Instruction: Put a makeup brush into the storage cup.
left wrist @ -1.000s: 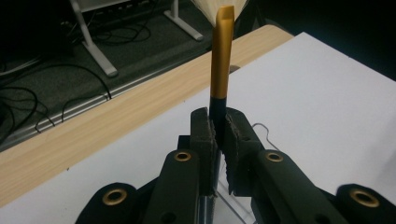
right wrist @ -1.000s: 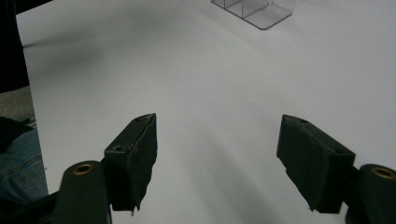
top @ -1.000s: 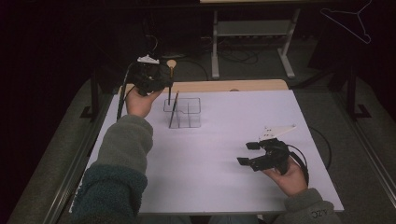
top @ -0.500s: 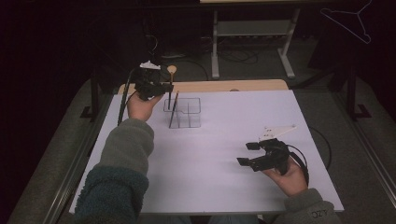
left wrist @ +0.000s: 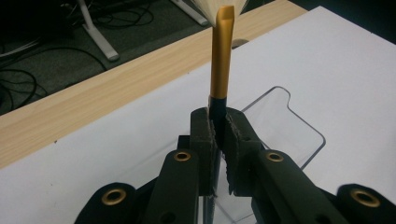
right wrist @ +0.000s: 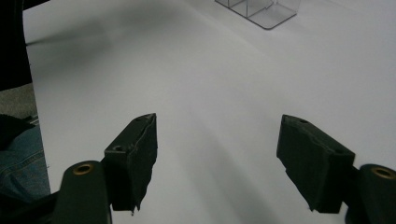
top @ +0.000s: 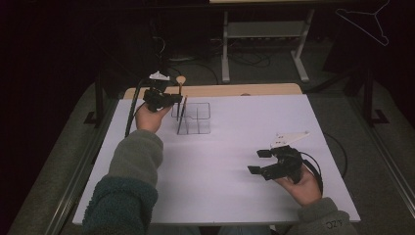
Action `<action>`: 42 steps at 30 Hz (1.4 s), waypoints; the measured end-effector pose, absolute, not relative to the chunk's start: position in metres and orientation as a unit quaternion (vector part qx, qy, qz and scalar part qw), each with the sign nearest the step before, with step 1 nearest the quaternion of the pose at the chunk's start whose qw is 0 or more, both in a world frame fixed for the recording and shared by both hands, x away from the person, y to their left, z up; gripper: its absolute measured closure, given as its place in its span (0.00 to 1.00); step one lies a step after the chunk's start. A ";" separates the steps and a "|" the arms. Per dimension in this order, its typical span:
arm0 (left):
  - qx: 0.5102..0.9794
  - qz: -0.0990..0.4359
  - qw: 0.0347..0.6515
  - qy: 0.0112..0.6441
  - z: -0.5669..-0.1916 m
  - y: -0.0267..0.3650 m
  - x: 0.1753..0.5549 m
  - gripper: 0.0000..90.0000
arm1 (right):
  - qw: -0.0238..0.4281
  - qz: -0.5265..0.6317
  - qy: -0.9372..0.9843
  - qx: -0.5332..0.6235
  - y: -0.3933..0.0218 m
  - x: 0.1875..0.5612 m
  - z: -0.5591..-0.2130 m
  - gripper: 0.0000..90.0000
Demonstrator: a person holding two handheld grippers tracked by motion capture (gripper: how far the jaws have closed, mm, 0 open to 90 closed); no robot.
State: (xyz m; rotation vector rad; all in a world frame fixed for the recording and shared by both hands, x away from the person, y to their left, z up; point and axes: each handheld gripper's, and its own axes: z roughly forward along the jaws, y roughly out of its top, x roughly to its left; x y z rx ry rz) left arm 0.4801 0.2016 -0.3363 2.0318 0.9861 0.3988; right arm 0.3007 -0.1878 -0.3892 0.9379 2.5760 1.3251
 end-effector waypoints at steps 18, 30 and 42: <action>0.802 0.165 0.417 0.393 -0.355 0.205 0.476 0.91 | 0.045 0.432 0.847 0.306 -0.187 0.301 -0.390 0.31; 0.809 0.170 0.411 0.385 -0.353 0.205 0.473 0.82 | 0.046 0.432 0.847 0.308 -0.187 0.301 -0.390 0.31; 0.809 0.158 0.418 0.382 -0.345 0.211 0.458 0.74 | 0.058 0.430 0.843 0.318 -0.188 0.301 -0.389 0.31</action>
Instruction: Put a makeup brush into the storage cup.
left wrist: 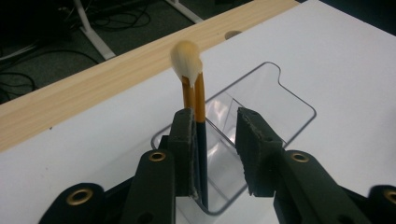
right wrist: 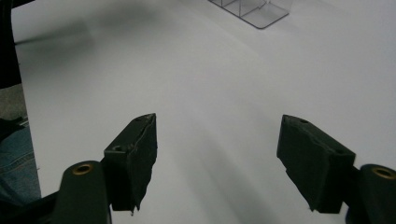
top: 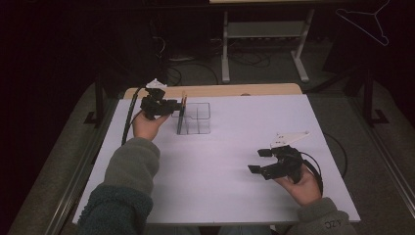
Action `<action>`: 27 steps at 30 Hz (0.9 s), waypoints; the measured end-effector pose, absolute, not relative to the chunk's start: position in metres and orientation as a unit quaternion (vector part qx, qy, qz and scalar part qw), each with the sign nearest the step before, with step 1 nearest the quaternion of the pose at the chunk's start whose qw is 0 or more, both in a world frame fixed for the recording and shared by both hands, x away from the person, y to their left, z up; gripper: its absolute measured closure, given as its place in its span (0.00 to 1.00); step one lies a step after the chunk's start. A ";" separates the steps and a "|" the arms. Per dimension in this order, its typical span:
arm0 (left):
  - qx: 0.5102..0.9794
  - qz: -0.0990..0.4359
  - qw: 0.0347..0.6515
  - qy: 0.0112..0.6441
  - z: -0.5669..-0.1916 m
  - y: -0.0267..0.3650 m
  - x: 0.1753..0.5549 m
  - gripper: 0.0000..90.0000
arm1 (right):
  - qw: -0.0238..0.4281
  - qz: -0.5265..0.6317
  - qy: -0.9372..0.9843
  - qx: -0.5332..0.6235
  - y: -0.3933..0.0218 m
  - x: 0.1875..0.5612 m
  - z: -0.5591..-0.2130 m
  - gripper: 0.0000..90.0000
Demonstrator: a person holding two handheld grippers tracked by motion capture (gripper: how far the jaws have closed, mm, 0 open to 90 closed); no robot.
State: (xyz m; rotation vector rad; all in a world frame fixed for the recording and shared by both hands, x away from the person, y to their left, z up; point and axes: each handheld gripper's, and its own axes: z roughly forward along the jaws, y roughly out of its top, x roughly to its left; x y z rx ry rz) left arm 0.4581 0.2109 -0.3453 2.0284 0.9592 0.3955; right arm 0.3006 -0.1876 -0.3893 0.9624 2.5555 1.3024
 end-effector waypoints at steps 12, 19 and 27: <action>0.807 0.152 0.427 0.378 -0.340 0.218 0.443 0.63 | 0.080 0.426 0.840 0.326 -0.189 0.303 -0.390 0.29; 0.807 0.151 0.428 0.378 -0.339 0.220 0.436 0.56 | 0.085 0.426 0.836 0.336 -0.190 0.302 -0.389 0.29; 0.804 0.156 0.429 0.382 -0.337 0.224 0.428 0.50 | 0.095 0.427 0.834 0.336 -0.192 0.303 -0.389 0.28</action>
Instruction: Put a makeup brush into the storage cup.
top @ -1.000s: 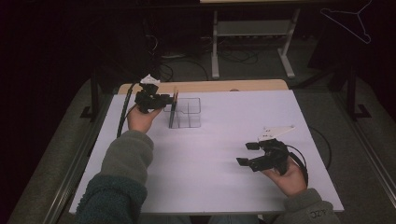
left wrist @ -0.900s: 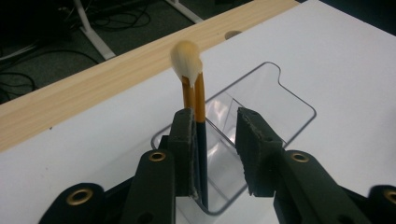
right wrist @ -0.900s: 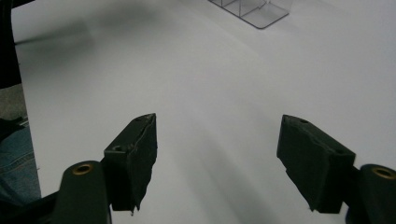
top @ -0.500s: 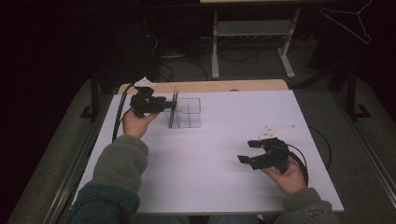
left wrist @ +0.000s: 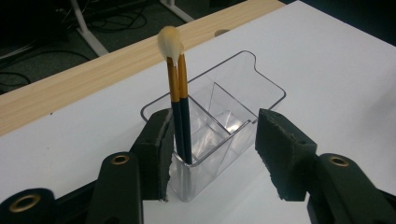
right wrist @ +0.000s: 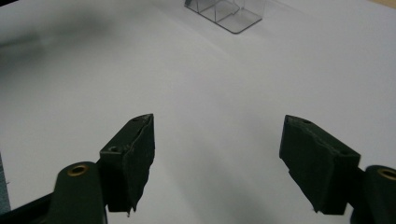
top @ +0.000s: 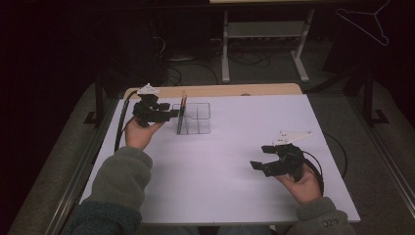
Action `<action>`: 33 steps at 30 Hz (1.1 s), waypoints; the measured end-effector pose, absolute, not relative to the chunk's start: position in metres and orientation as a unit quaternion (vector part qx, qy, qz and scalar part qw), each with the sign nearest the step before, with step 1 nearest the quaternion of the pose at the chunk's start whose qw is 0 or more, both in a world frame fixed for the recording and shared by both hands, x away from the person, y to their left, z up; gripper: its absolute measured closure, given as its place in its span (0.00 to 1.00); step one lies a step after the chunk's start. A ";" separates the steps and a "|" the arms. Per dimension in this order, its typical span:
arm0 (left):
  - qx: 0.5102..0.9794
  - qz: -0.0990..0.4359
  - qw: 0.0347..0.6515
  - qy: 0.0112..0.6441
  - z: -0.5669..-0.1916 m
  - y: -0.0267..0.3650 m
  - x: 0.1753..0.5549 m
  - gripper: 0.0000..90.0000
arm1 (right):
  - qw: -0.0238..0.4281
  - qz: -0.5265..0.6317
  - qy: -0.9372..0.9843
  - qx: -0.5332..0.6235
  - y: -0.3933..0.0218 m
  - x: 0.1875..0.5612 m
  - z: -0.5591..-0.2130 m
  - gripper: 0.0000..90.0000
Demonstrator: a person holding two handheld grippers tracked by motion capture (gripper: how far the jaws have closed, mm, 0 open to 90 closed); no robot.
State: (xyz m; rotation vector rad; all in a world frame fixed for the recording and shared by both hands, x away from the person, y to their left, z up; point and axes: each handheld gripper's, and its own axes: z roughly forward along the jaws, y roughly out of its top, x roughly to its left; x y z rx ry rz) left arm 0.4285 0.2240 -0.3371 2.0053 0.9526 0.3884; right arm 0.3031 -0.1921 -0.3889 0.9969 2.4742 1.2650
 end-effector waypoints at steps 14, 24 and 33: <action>0.807 0.155 0.424 0.380 -0.344 0.231 0.414 0.44 | 0.108 0.427 0.828 0.347 -0.197 0.304 -0.390 0.27; 0.812 0.159 0.426 0.367 -0.342 0.232 0.399 0.41 | 0.115 0.429 0.824 0.353 -0.199 0.303 -0.390 0.27; 0.809 0.155 0.432 0.367 -0.345 0.238 0.383 0.38 | 0.118 0.426 0.824 0.355 -0.198 0.302 -0.389 0.26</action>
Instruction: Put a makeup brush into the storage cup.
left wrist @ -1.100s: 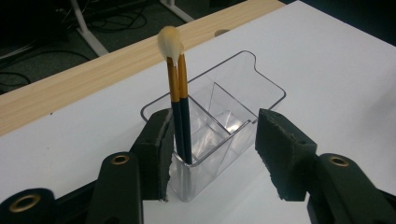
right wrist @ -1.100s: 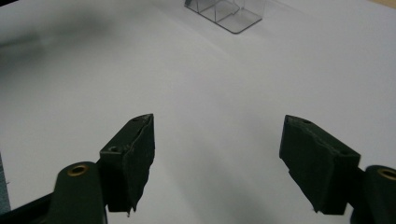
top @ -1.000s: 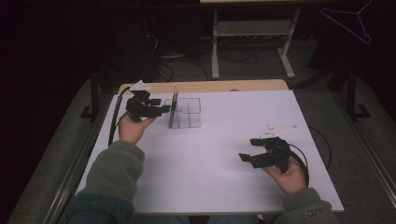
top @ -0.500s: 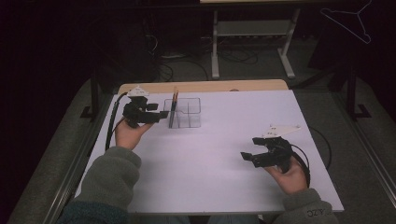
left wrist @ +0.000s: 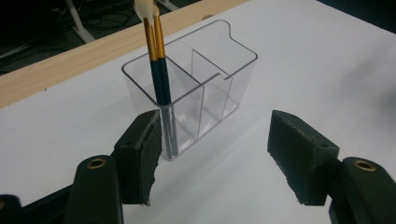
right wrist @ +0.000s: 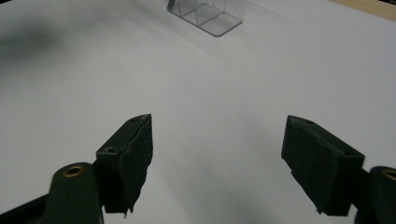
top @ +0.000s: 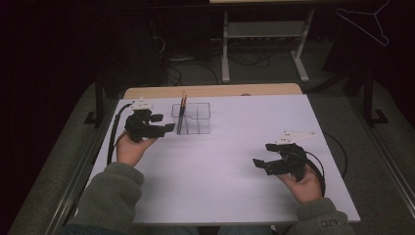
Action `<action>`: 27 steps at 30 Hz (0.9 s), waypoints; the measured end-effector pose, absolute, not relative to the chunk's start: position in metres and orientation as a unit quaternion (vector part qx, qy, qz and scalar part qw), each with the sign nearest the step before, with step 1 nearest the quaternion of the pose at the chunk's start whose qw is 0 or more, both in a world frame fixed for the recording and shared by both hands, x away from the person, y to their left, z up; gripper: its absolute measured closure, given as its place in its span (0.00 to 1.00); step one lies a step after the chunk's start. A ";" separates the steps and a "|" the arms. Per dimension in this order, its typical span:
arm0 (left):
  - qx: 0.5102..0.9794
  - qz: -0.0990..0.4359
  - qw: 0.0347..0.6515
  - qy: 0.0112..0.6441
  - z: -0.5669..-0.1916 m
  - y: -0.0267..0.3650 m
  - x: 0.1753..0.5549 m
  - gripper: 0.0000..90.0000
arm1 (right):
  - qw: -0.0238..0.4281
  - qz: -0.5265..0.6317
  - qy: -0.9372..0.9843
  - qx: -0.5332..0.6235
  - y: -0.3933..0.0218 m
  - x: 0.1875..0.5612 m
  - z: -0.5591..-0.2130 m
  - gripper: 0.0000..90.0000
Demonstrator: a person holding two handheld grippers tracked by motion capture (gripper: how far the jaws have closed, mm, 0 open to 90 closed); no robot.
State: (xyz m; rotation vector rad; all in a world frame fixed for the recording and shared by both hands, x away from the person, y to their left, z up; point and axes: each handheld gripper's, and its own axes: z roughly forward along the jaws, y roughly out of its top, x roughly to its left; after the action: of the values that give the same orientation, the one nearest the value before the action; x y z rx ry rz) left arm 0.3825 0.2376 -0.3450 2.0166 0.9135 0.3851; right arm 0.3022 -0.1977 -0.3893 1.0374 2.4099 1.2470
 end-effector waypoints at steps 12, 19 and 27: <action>0.815 0.151 0.433 0.354 -0.350 0.242 0.361 0.31 | 0.125 0.423 0.824 0.355 -0.197 0.301 -0.391 0.25; 0.821 0.154 0.431 0.341 -0.353 0.238 0.345 0.30 | 0.127 0.422 0.823 0.359 -0.197 0.300 -0.391 0.25; 0.823 0.150 0.428 0.342 -0.361 0.241 0.329 0.28 | 0.129 0.423 0.821 0.362 -0.198 0.298 -0.391 0.24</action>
State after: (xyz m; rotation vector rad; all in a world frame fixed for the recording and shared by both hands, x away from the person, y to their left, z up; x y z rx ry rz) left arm 0.3292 0.2407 -0.3612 2.0561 0.8531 0.3748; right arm 0.2984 -0.1985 -0.3914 1.0524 2.3851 1.2286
